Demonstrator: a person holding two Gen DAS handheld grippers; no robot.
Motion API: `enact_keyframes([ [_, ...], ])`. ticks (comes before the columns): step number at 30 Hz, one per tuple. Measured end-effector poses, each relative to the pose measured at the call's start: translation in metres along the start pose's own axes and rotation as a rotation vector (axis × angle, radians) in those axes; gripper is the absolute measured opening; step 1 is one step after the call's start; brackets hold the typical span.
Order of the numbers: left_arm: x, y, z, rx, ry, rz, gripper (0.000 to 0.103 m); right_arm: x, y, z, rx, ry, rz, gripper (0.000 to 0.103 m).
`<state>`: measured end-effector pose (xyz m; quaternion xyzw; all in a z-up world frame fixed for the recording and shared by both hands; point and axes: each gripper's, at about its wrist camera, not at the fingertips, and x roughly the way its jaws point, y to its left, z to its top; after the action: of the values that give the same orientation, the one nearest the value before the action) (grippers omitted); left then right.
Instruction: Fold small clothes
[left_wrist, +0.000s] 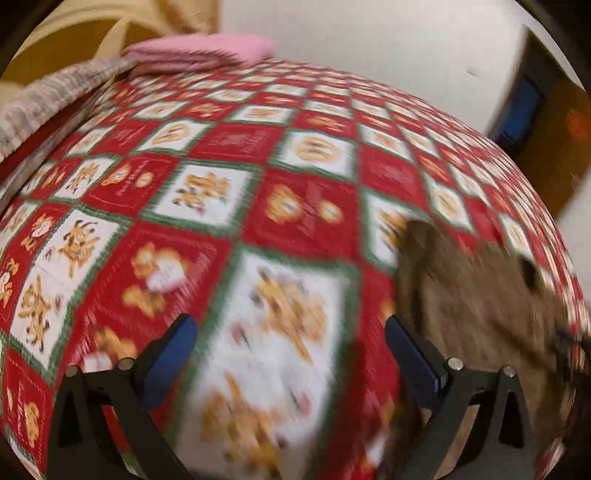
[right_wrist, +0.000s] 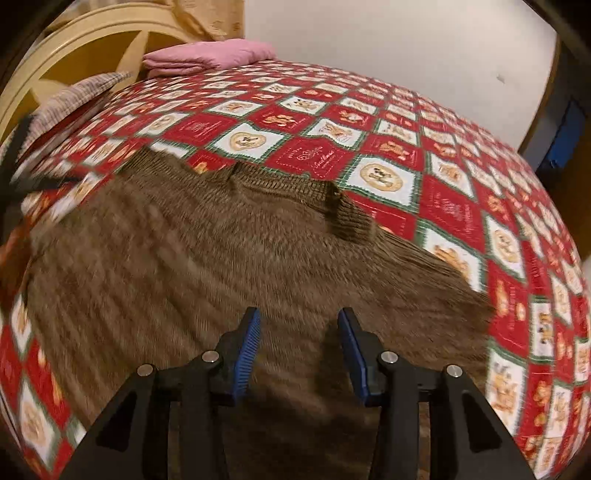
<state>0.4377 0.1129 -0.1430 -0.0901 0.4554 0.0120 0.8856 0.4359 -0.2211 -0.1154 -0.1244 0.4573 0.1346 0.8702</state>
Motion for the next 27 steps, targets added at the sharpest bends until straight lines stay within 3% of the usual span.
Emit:
enact_keyframes([
  [3,-0.014,-0.009,-0.022,0.07,-0.024,-0.102,0.103,0.012,0.0,0.009,0.008,-0.005,0.041,0.045],
  [7,-0.009,-0.025,-0.033,0.162,-0.043,-0.121,0.103,0.018,0.006,0.014,-0.05,-0.013,0.047,0.045],
  [9,-0.004,-0.019,-0.029,0.127,-0.036,-0.155,0.103,0.019,0.007,0.015,-0.047,-0.004,0.077,0.035],
  [10,-0.003,-0.013,-0.029,0.098,-0.038,-0.166,0.103,0.021,0.009,0.016,-0.043,0.002,0.097,0.025],
  [13,-0.008,-0.01,-0.033,0.078,-0.067,-0.191,0.103,0.019,0.019,0.017,-0.083,-0.011,0.076,0.004],
  [21,-0.007,-0.018,-0.038,0.112,-0.081,-0.126,0.103,0.029,0.015,0.048,-0.034,-0.057,-0.083,0.002],
  [27,-0.006,-0.021,-0.04,0.132,-0.083,-0.099,0.103,0.062,0.004,0.054,0.035,0.011,-0.12,0.002],
])
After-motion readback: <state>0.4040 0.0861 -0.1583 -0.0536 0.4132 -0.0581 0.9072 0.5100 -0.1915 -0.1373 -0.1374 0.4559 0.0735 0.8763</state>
